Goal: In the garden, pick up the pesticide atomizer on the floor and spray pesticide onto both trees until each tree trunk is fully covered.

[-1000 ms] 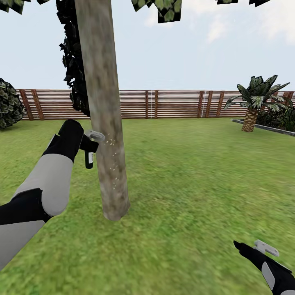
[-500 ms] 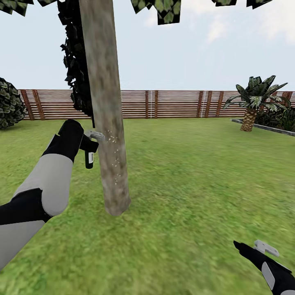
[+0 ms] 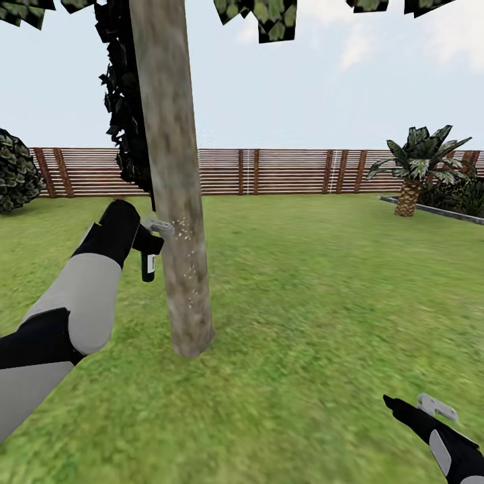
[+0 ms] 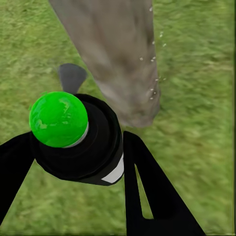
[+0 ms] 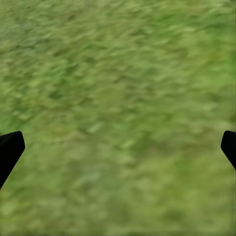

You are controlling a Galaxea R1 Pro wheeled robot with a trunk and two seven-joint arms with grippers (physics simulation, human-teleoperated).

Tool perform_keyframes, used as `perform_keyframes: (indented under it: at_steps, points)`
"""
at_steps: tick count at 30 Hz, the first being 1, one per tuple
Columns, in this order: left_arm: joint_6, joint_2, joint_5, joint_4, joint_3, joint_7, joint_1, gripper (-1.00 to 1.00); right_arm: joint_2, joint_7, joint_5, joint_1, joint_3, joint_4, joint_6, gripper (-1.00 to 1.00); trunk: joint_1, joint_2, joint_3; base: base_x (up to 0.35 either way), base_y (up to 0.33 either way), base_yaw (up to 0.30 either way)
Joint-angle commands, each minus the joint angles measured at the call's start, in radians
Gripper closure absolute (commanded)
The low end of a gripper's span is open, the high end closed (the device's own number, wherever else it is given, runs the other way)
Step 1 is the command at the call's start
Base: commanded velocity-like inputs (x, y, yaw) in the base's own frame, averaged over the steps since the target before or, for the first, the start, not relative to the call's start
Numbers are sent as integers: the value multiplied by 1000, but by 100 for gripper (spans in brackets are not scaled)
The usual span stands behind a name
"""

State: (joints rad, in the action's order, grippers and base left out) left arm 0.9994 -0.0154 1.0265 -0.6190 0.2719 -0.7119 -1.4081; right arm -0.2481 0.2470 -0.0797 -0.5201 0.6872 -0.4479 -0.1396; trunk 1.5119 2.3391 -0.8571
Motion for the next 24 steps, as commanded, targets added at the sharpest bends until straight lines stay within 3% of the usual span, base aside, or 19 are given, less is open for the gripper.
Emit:
perform_keyframes:
  at_steps: [1,24]
  points:
    - [-1,0,1,4,0,0,0,100,0,0,0,0,0,0,0,-100,-4,-7,3,0,0,0]
    - [-1,2,1,3,2,0,0,100,1,0,0,0,0,0,0,-100,-92,-168,75,0,0,0]
